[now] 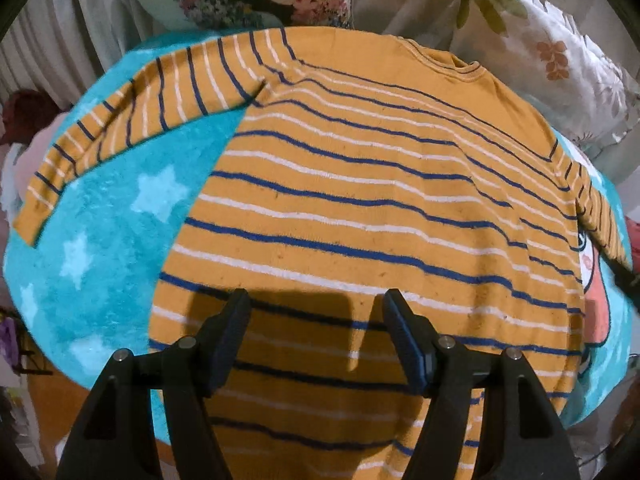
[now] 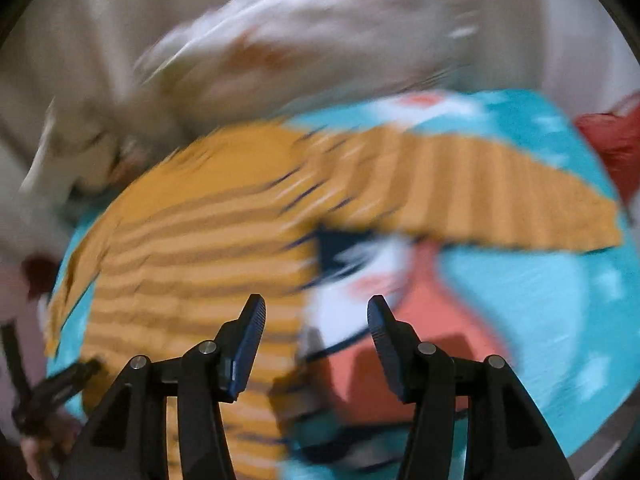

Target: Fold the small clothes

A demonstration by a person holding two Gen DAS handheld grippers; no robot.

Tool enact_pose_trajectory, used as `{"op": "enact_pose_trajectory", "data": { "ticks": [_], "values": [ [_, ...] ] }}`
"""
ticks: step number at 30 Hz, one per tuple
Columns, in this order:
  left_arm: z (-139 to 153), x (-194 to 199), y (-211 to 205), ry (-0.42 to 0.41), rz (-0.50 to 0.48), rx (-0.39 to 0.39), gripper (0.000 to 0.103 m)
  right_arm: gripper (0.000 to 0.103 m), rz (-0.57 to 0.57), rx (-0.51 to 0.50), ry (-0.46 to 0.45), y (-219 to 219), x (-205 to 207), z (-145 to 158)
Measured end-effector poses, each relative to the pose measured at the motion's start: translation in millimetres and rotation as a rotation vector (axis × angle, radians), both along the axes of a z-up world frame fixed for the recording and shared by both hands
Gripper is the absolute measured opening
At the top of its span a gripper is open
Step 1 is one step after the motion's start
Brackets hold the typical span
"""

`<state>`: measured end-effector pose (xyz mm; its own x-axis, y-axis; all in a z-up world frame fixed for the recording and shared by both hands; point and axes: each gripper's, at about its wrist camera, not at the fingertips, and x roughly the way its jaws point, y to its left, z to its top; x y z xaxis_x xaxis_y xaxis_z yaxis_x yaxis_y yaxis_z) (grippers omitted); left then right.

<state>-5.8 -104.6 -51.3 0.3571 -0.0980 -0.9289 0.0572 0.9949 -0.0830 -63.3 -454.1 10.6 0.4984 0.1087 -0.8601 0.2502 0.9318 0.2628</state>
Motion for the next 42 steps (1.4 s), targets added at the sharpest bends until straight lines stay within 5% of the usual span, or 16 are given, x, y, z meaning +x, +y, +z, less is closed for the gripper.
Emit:
{"op": "enact_pose_trajectory", "data": {
  "ticks": [5,11,18,22,42],
  "values": [
    [-14.8,-6.6,9.9,0.006,-0.060,0.044,0.068,0.058,0.096,-0.058,0.050,79.9,4.8,-24.4],
    [-23.8,-16.2,12.2,-0.025,-0.189,0.065,0.083,0.059,0.035,-0.094,0.126,108.7,3.2,-47.2],
    [-29.9,-24.9,6.2,-0.036,-0.305,0.103,0.102,0.085,-0.057,-0.069,0.124,108.5,-5.2,-56.4],
    [-31.5,-24.2,11.2,-0.046,-0.339,0.094,0.103,0.103,0.008,-0.232,0.128,138.7,-2.1,-67.0],
    [-31.5,-29.0,13.0,-0.064,-0.424,0.081,0.103,0.103,-0.071,-0.298,0.013,150.5,-13.3,-66.4]
  ]
}}
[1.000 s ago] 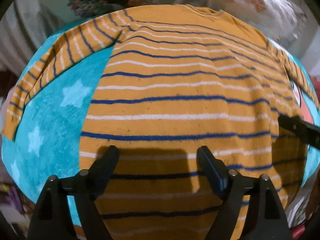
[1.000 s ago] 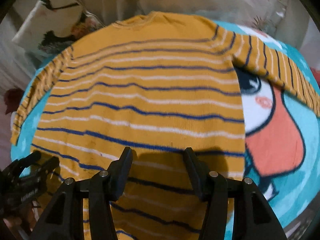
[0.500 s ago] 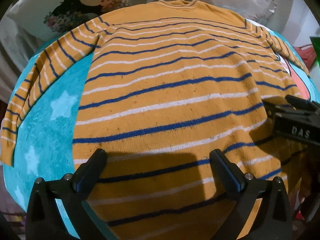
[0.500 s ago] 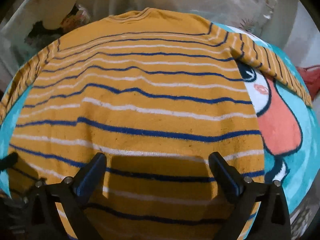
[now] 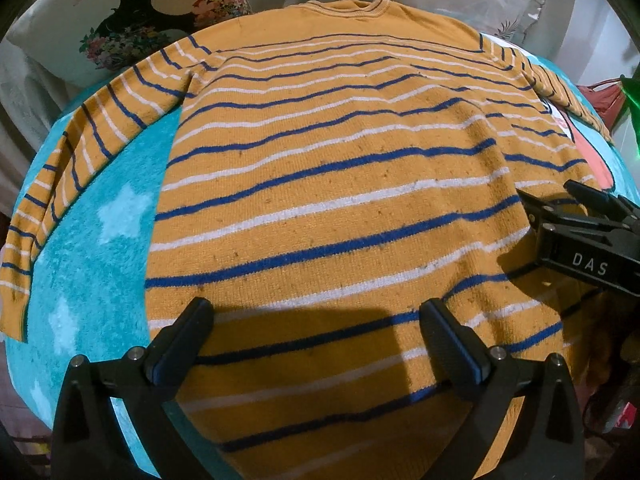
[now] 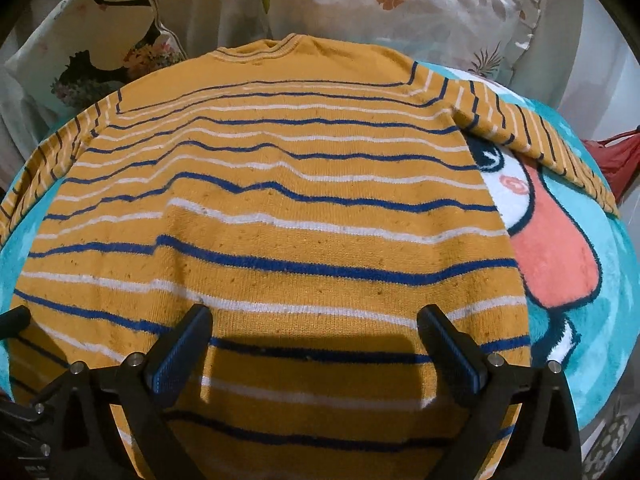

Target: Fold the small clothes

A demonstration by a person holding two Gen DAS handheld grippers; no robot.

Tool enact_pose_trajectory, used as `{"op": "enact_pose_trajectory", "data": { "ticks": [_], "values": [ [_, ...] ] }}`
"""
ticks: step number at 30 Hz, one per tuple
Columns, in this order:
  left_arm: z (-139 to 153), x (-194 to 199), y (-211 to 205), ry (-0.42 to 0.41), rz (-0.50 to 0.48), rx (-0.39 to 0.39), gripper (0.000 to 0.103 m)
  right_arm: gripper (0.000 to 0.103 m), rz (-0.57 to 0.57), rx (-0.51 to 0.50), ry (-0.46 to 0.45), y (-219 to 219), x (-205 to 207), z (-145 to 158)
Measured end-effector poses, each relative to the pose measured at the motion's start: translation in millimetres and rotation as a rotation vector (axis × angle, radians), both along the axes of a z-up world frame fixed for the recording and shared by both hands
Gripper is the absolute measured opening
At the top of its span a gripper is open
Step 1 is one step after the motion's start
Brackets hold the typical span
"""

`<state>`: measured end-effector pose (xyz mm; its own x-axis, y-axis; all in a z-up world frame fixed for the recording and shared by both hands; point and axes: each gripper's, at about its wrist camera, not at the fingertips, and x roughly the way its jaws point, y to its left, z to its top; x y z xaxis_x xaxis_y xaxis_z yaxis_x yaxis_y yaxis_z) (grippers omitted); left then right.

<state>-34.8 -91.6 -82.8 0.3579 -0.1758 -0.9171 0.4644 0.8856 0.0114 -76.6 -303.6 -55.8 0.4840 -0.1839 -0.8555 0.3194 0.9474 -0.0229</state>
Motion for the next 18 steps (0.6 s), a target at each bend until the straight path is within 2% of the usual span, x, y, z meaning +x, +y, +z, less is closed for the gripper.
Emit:
{"op": "enact_pose_trajectory", "data": {
  "ticks": [18],
  "values": [
    [-0.8,-0.8,0.3,0.003,0.004,0.001,0.103,0.103,-0.009,-0.006,-0.008,2.0,-1.1,1.3]
  ]
}}
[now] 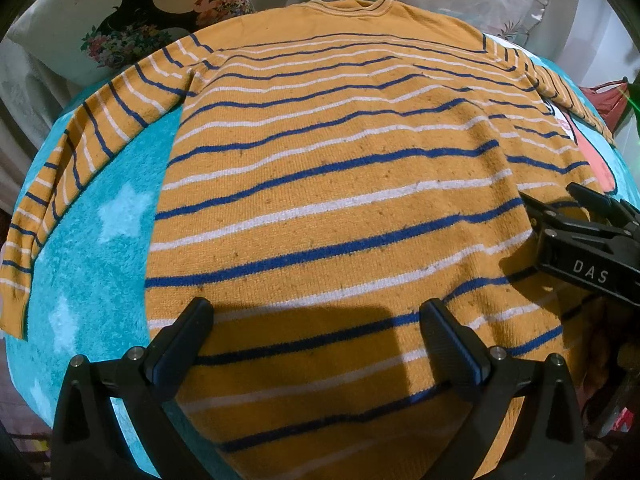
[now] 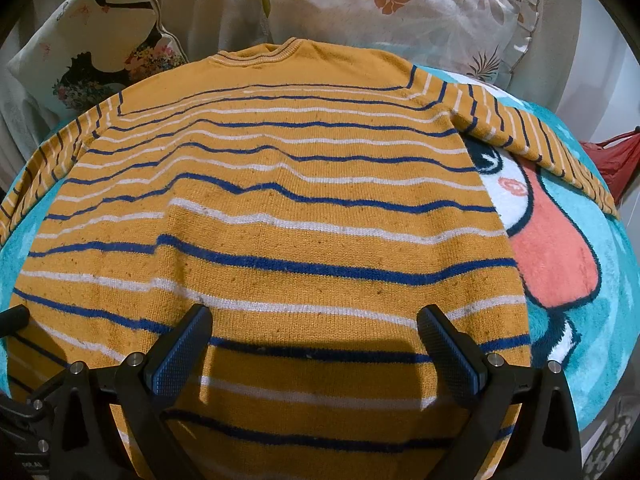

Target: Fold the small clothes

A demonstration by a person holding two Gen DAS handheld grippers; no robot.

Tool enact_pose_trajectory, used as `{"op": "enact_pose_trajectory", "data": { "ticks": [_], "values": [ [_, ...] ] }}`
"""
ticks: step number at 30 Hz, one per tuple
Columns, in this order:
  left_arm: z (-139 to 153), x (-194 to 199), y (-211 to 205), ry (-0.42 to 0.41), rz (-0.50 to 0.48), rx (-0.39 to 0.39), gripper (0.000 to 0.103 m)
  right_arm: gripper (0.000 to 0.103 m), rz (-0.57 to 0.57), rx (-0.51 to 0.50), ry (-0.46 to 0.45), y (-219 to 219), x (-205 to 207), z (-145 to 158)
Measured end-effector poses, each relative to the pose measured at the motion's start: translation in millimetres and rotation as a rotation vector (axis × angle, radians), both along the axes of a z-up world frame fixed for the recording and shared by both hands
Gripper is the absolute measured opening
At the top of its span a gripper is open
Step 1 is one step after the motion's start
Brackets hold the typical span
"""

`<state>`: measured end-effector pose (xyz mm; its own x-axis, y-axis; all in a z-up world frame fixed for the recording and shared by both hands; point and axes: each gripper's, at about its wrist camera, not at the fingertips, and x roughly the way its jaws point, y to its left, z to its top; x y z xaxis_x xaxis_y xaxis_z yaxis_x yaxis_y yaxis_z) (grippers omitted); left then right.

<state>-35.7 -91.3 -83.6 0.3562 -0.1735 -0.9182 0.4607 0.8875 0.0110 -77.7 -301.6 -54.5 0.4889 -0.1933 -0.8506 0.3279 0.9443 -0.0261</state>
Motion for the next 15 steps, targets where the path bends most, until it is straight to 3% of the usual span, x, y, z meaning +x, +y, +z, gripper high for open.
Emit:
{"op": "enact_pose_trajectory", "data": {
  "ticks": [15],
  "values": [
    [0.2,-1.8,0.0,-0.003,-0.010,-0.008,0.103,0.103,-0.006,-0.010,-0.012,0.1,-2.8,0.8]
  ]
}}
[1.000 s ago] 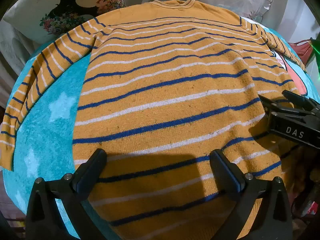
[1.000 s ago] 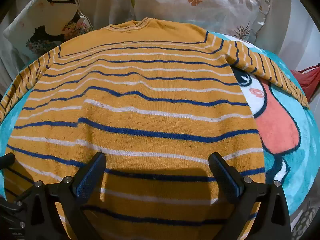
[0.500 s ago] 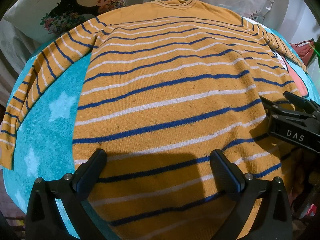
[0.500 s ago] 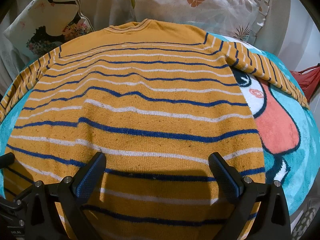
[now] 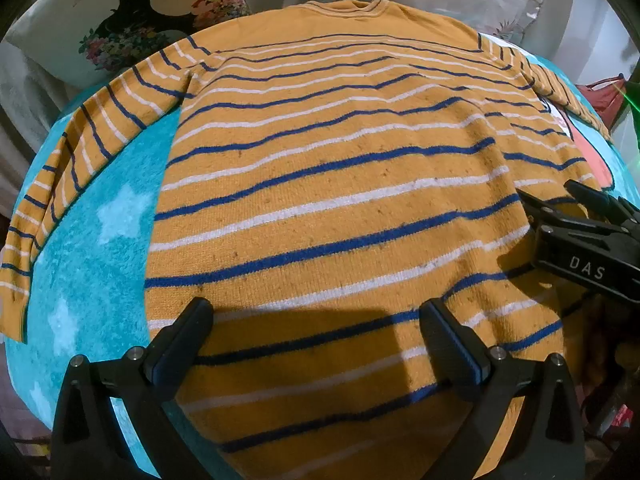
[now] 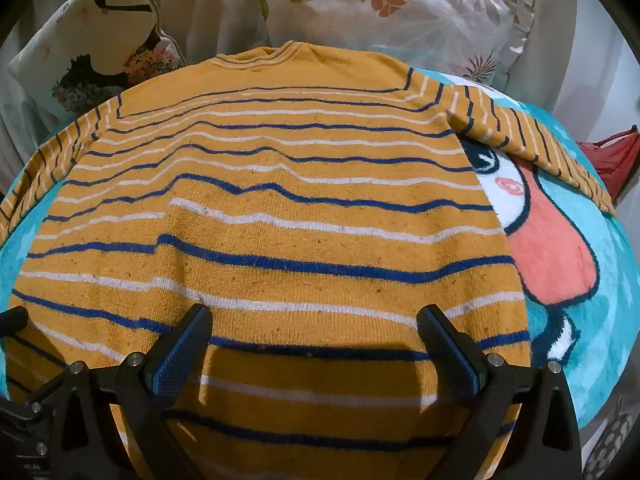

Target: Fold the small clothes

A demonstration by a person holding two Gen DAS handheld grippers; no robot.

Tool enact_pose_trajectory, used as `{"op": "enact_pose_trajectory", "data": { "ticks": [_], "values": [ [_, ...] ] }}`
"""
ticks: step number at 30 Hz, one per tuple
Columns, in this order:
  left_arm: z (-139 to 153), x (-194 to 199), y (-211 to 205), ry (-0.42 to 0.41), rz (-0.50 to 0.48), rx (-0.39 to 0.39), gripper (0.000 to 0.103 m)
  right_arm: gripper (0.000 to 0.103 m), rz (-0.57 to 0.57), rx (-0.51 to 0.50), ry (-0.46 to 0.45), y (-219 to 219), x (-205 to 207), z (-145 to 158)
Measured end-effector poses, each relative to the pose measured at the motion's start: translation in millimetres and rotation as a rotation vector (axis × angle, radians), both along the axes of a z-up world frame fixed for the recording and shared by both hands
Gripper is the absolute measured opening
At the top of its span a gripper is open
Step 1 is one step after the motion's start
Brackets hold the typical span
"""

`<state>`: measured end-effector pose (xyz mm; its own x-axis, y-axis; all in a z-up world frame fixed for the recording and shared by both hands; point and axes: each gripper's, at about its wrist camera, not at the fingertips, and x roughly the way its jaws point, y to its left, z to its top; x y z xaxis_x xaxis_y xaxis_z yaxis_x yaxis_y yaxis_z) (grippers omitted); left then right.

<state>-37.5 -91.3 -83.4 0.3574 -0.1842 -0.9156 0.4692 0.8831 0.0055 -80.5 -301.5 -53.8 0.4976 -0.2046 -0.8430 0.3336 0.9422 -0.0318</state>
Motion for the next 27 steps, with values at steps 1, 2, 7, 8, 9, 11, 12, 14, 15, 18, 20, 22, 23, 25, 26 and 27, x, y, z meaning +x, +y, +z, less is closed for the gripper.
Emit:
{"op": "enact_pose_trajectory", "data": {
  "ticks": [1,2,7,8,9,11,12,14,15,18,20,22,23,25,26,27],
  "values": [
    [0.1,0.0,0.1,0.000,-0.001,0.000,0.103,0.103,-0.001,0.000,-0.001,0.1,-0.3,0.1],
    [0.2,0.0,0.2,0.000,-0.002,0.000,0.103,0.103,-0.003,-0.001,-0.001,0.4,-0.5,0.0],
    [0.5,0.5,0.6,0.001,-0.008,-0.002,0.103,0.103,-0.007,-0.003,-0.004,0.8,-0.9,0.0],
    [0.6,0.4,0.7,0.001,-0.009,-0.003,0.103,0.103,-0.007,-0.003,-0.005,0.6,-1.0,0.1],
    [0.8,0.7,0.5,0.001,-0.009,-0.003,0.103,0.103,-0.008,-0.004,-0.006,0.7,-1.2,0.3],
    [0.8,0.7,0.6,0.001,-0.011,-0.004,0.103,0.103,-0.009,-0.005,-0.008,0.9,-1.4,0.2],
    [0.8,0.7,0.6,0.001,-0.012,-0.004,0.103,0.103,-0.009,-0.006,-0.009,1.4,-1.7,0.1],
    [0.8,0.7,0.4,0.001,-0.011,-0.004,0.103,0.103,-0.010,-0.008,-0.012,1.8,-2.5,-0.1],
    [0.8,0.8,0.2,0.002,-0.011,-0.004,0.103,0.103,-0.011,-0.009,-0.015,1.9,-3.0,-0.1],
    [0.8,0.8,0.1,0.002,-0.010,-0.004,0.103,0.103,-0.014,-0.012,-0.020,3.3,-3.6,-0.2],
    [0.9,0.7,0.2,0.001,-0.009,-0.005,0.103,0.103,-0.013,-0.012,-0.019,3.0,-3.3,-0.3],
    [1.0,0.8,0.3,0.002,-0.009,-0.005,0.103,0.103,-0.013,-0.012,-0.020,3.3,-3.7,-0.5],
    [0.9,0.8,0.5,0.002,-0.010,-0.005,0.103,0.103,-0.013,-0.012,-0.019,3.3,-3.5,-0.4],
    [1.0,0.4,0.5,-0.001,-0.011,-0.005,0.103,0.103,-0.013,-0.012,-0.018,3.5,-3.6,-0.6],
    [1.0,0.0,0.3,-0.003,-0.012,-0.005,0.103,0.103,-0.012,-0.011,-0.016,3.2,-3.9,-0.5],
    [1.1,-0.6,0.2,-0.007,-0.012,-0.006,0.103,0.103,-0.011,-0.009,-0.014,2.7,-3.7,-0.4]
  ]
}}
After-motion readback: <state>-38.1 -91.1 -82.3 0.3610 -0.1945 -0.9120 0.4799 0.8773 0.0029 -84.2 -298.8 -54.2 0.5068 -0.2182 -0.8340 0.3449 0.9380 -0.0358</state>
